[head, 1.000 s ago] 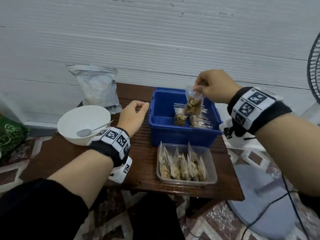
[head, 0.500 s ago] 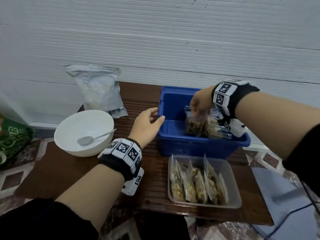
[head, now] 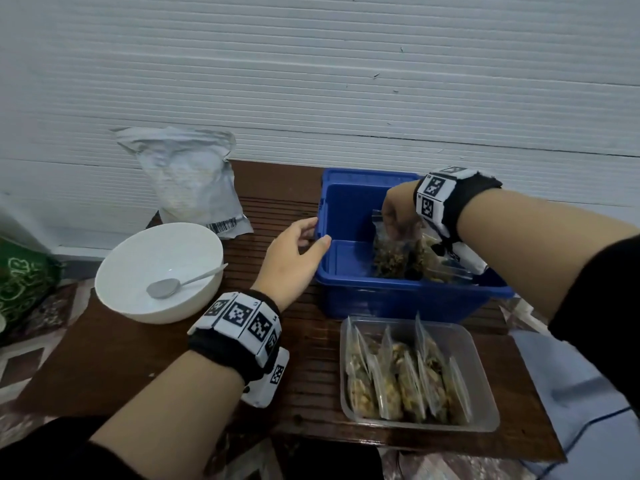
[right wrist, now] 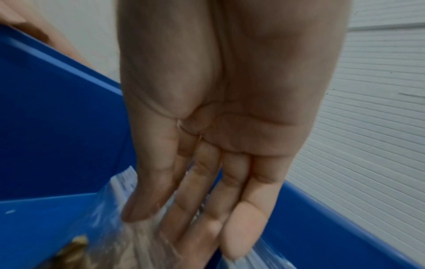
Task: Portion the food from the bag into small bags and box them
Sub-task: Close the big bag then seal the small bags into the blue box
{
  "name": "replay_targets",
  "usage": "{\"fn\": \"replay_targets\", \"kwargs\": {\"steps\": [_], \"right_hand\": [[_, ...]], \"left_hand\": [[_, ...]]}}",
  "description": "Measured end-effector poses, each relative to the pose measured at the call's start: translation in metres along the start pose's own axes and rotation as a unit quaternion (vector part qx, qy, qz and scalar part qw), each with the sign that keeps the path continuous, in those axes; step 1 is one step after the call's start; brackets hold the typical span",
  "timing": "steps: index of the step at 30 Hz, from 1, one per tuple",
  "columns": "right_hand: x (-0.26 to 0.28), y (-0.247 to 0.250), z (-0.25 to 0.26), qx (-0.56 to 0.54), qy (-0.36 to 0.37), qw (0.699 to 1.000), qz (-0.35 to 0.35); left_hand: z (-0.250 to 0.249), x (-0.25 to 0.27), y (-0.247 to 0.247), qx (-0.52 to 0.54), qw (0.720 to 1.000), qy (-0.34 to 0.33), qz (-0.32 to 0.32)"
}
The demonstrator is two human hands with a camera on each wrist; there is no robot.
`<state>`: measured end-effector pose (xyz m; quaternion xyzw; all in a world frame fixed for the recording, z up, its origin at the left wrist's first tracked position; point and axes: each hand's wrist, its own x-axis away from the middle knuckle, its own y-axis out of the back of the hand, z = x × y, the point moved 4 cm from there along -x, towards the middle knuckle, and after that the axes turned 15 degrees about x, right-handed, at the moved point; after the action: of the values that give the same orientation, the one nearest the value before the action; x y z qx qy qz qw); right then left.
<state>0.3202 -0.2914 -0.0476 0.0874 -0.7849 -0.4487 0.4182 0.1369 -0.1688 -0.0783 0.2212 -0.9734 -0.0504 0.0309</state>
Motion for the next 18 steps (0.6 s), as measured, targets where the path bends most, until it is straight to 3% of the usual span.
{"fn": "replay_targets", "kwargs": {"steps": [4, 11, 18], "right_hand": [[0.014, 0.009, -0.002, -0.010, -0.007, 1.000, -0.024], [0.071, 0.028, 0.003, -0.103, -0.027, 0.982, -0.156], [0.156, -0.003, 0.025, -0.168, -0.024, 0.955, -0.243]], "left_hand": [[-0.002, 0.003, -0.003, -0.002, 1.000, -0.002, -0.002], [-0.008, 0.019, -0.006, -0.033, 0.999, -0.002, -0.009], [-0.014, 0.045, -0.010, -0.108, 0.994, 0.001, -0.003]]}}
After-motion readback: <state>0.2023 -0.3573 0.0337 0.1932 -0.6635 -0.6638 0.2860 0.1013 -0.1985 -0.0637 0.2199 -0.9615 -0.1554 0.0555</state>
